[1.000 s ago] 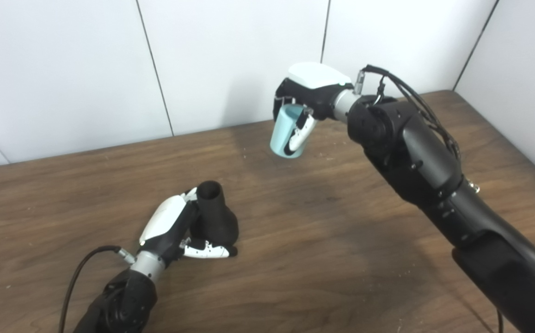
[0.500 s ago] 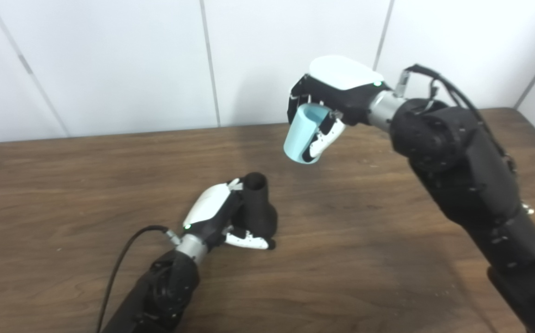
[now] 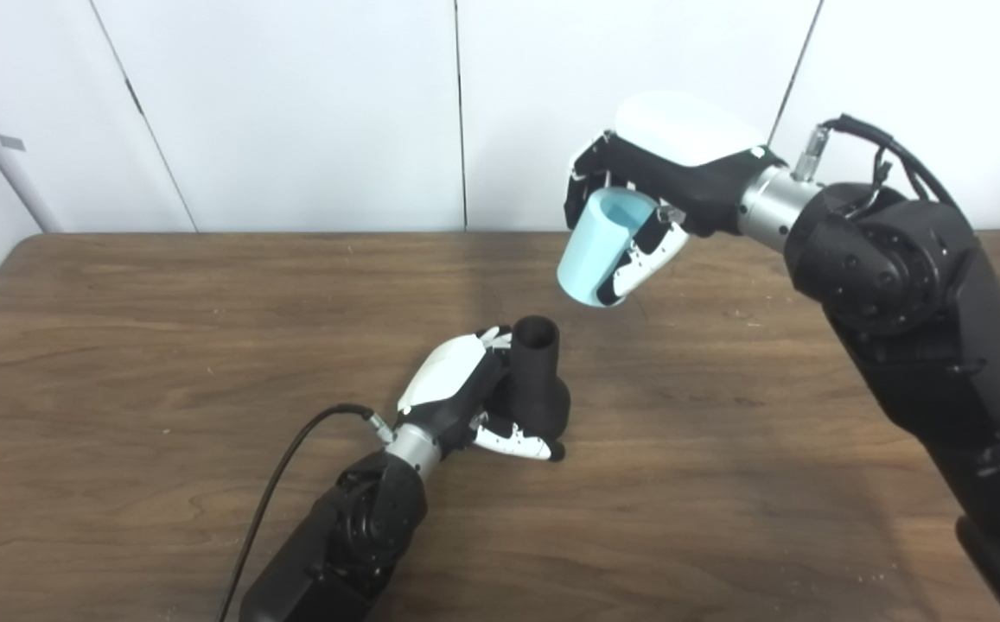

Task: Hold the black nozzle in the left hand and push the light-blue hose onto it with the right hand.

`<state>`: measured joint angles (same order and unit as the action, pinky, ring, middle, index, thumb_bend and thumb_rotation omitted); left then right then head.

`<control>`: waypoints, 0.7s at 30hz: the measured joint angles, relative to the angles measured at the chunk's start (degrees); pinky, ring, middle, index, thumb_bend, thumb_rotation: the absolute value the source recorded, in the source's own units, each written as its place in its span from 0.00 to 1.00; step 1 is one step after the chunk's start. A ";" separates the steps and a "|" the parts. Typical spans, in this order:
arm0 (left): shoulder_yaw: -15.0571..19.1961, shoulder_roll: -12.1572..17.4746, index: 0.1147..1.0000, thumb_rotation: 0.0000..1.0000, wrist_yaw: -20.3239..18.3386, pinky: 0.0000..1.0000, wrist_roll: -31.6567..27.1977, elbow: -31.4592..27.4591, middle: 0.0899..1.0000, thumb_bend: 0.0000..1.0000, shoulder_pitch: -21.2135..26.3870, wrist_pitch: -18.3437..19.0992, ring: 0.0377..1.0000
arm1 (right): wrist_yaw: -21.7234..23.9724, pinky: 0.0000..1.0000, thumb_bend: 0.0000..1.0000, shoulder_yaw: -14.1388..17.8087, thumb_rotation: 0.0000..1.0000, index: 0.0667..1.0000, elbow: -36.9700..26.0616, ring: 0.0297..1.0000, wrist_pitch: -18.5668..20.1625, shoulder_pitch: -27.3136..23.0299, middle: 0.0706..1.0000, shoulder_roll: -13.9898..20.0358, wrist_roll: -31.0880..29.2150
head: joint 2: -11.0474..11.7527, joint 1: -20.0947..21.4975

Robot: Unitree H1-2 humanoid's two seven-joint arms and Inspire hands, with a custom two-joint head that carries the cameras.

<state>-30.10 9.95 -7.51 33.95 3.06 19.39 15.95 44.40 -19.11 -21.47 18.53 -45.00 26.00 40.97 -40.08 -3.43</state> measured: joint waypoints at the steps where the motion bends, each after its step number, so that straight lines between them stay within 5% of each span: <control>1: 0.00 -0.02 0.41 0.04 0.00 1.00 0.00 0.00 0.89 0.52 0.00 0.01 1.00 | 0.00 0.30 0.50 -0.34 0.00 0.44 0.08 0.43 -0.48 0.00 0.46 -0.22 -0.11 | 0.00 0.00; 21: 0.00 -0.29 0.41 0.04 0.00 1.00 0.07 0.06 0.88 0.52 0.10 0.25 1.00 | 5.13 0.31 0.50 -5.29 0.00 0.43 2.27 0.42 -3.60 -1.75 0.46 -1.66 3.90 | -0.79 0.70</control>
<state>-30.10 9.66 -7.51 34.02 3.12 19.49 16.20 49.52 -24.40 -19.20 14.93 -46.75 24.34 44.87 -40.87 -2.72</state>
